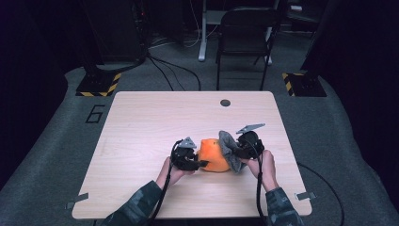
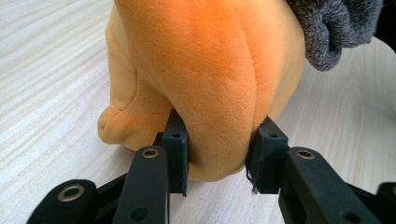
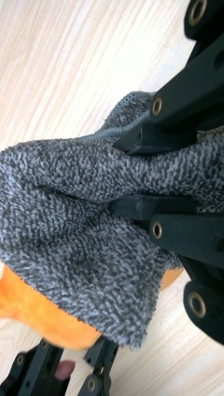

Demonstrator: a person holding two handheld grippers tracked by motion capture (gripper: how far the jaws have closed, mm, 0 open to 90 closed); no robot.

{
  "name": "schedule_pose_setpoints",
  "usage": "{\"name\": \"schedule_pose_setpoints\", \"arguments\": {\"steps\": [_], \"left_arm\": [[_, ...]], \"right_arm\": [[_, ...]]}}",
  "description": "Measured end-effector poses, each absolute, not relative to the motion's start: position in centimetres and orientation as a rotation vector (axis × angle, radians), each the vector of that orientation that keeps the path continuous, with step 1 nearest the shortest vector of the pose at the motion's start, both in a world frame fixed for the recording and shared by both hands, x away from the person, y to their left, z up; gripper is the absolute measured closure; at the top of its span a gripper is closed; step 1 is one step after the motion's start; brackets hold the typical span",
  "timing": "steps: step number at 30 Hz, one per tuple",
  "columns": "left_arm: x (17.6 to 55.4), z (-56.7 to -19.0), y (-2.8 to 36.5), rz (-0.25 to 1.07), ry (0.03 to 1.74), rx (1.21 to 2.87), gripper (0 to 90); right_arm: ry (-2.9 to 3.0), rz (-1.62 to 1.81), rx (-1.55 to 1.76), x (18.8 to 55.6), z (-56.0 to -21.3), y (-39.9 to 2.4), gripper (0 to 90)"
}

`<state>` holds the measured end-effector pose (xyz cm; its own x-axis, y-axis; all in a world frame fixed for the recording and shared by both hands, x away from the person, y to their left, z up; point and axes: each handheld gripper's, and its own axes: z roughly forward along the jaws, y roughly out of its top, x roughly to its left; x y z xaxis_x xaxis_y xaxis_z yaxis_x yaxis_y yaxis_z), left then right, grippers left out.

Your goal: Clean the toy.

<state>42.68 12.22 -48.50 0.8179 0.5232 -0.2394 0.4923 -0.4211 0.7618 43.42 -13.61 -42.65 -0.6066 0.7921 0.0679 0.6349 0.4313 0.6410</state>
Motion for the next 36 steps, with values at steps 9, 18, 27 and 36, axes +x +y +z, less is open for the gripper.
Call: {"name": "schedule_pose_setpoints", "arguments": {"steps": [9,18,27,36], "left_arm": [[42.7,-48.5,12.2,0.043,0.742,2.087,64.4],[42.7,-48.5,12.2,0.044,0.738,2.084,64.4],[42.8,-48.6,12.5,0.037,0.751,2.077,64.6],[42.7,-48.6,12.4,0.059,0.751,2.072,64.6]], "right_arm": [[2.424,0.872,1.290,44.0,-43.7,-14.5,73.8],[2.403,0.763,1.370,44.6,-45.4,-15.0,74.4],[2.373,0.726,1.401,45.0,-45.8,-15.4,74.6],[2.311,1.030,1.177,41.2,-38.5,-11.7,74.7]]}}
